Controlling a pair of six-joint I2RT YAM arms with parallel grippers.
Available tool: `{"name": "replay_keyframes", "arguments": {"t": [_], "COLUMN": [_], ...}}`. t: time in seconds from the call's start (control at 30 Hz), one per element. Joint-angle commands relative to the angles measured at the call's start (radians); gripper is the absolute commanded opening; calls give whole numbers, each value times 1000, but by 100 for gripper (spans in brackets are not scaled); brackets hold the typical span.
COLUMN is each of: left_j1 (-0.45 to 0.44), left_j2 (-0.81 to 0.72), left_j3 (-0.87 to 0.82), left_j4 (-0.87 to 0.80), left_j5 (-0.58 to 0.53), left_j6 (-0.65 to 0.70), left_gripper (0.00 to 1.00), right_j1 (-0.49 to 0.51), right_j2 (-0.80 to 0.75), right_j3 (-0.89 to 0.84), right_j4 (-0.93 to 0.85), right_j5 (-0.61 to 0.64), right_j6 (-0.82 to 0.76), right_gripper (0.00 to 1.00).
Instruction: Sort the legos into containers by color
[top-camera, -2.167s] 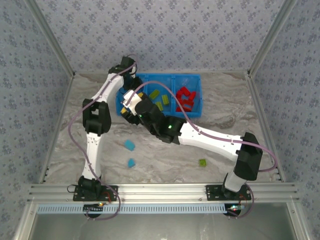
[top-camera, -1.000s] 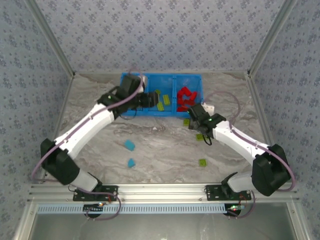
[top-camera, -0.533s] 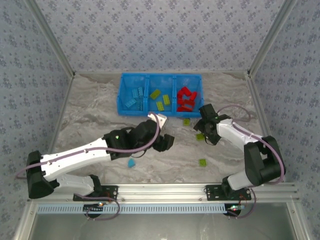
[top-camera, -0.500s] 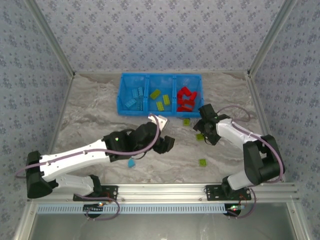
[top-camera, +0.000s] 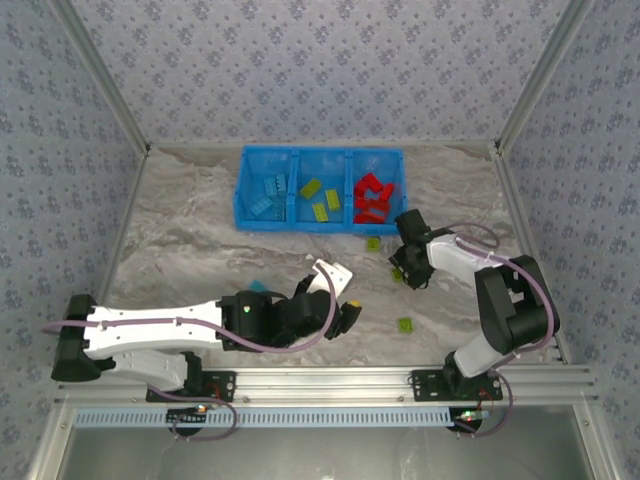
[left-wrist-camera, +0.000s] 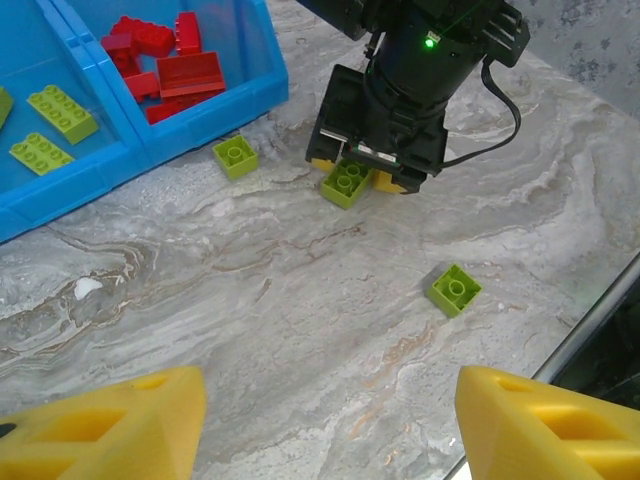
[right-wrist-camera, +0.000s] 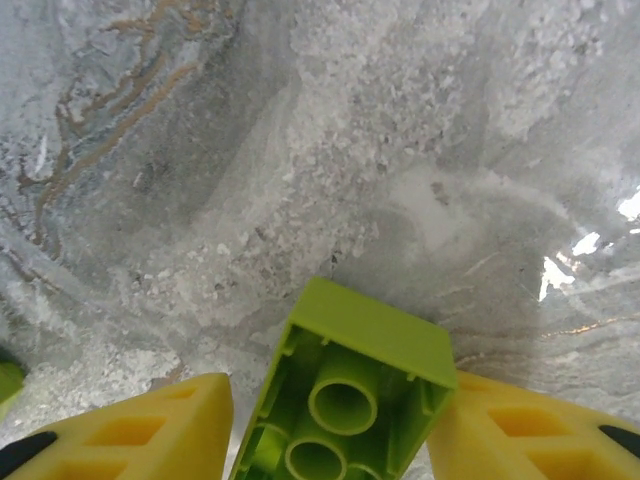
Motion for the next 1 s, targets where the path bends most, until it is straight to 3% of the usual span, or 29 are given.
{"name": "replay_keyframes", "arguments": {"t": [0.0, 0.17, 0.33, 0.4, 0.57, 0.63, 0.77, 0.97], "left_j1": [-9, -9, 77, 105, 153, 157, 177, 205], "left_j2": [-4, -40, -73, -116, -191, -189, -165, -69], "left_j3": [34, 58, 174, 182, 209, 235, 292, 425], "left_j4": [26, -53, -353, -377, -463, -520, -561, -563], "left_j5": [-43, -124, -225, -235, -298, -332, -347, -309], "left_j6": [4, -51, -199, -193, -227, -258, -270, -202], "left_gripper": [67, 67, 67, 67, 67, 67, 67, 67], "right_j1": [-4, 51, 281, 360, 370, 358, 326, 289], "right_j2": [19, -58, -66, -28, 155, 259, 471, 662], "right_j3": [-2, 31, 231, 318, 542, 661, 890, 1077], "right_j4": [11, -28, -60, -55, 82, 59, -25, -61], "right_j5": [4, 102, 310, 365, 173, 124, 57, -46], "right_j6": [46, -11, -287, -386, -609, -663, -703, -726], "right_gripper": [43, 21, 24, 25, 28, 27, 27, 27]}}
